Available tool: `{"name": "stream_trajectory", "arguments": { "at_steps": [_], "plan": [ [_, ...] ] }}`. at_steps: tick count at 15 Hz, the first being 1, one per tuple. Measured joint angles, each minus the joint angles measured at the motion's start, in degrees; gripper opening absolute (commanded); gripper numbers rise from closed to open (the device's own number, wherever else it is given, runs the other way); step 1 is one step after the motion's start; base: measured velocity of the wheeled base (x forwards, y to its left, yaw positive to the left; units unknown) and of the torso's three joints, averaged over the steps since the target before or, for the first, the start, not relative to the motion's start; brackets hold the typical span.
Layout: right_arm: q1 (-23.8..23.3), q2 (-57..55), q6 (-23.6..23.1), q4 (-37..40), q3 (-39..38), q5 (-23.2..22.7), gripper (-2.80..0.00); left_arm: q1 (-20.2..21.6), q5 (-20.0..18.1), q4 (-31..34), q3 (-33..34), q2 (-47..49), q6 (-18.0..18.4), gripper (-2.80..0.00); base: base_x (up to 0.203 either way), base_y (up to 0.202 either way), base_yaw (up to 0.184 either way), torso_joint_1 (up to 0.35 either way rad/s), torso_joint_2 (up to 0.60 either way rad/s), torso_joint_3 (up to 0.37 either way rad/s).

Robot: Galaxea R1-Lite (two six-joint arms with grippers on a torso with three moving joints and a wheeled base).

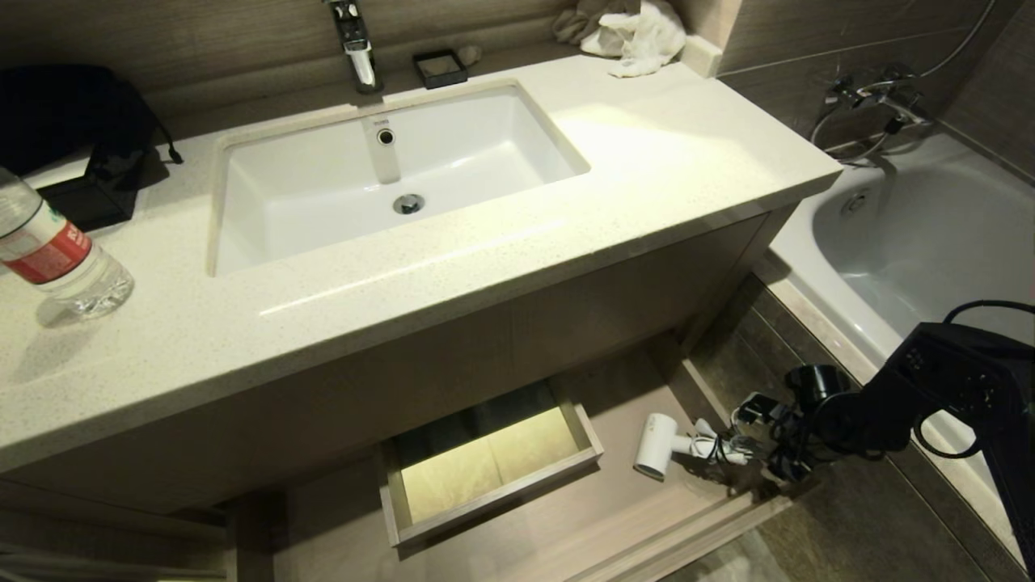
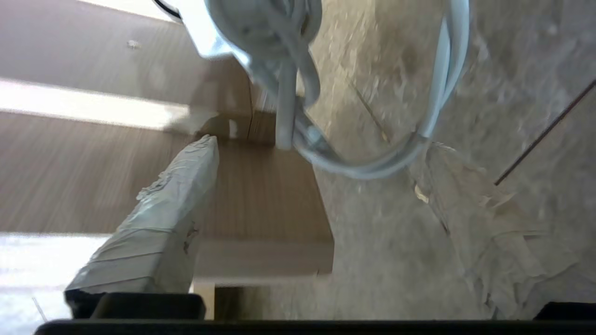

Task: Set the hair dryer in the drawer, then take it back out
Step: Put it into the drawer

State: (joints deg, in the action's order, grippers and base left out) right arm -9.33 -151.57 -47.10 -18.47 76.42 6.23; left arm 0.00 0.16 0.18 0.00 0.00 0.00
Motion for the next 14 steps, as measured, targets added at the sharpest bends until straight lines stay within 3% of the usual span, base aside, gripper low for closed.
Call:
{"name": "stream_trajectory", "arguments": {
  "at_steps": [8,14],
  "plan": [
    [0.2,-1.3,0.1,-0.6,1.5,-0.1,-2.80,0.0,0.0,0.0,0.0,0.0,0.0,-2.80,0.000,0.000,0.000,0.000,0.00,0.000],
    [3.2,0.1,1.5,-0.1,1.6,-0.7,-2.80,0.0,0.0,0.0,0.0,0.0,0.0,-2.80,0.000,0.000,0.000,0.000,0.00,0.000]
  ]
}}
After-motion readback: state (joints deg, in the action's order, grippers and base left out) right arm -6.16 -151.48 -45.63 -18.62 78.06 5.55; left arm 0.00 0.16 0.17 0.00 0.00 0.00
